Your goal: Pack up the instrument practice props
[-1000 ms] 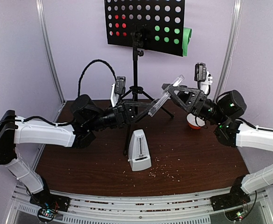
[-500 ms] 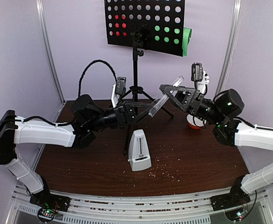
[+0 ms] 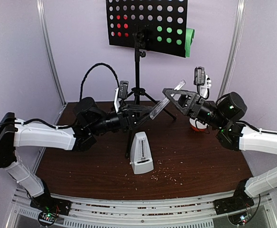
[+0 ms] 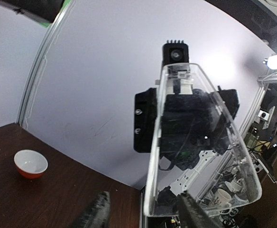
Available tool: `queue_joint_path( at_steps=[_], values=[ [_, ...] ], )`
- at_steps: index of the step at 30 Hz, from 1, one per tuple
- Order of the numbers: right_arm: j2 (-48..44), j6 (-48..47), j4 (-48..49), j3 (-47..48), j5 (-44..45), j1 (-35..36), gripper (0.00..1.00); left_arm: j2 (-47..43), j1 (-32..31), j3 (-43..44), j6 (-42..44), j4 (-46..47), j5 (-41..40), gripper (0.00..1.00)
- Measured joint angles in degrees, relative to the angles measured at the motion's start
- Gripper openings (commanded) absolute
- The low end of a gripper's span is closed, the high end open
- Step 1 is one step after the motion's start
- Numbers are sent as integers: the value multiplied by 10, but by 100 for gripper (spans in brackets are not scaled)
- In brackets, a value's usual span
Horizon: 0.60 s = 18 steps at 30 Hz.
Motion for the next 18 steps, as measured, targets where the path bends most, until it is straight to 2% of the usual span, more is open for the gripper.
queue_joint_path(
  at_steps=[1,3,6,12,18],
  values=[
    [-5,-6,-6,-5,6,0,48,-5,2,-7,3,-10,-7,70],
    [-19,-21,-20,-14,19,2,48,-17,10,-23,10,-24,-16,76],
    [-34,-43,-44,-25,39,2,48,-47,21,-46,22,-57,-34,78],
    [-59,-99,-125,-47,96,2,48,-118,28,-83,71,-166,-80,61],
    [-67,-137,-182,-93,154,2,48,-142,28,-188,92,-253,-125,51]
  ],
)
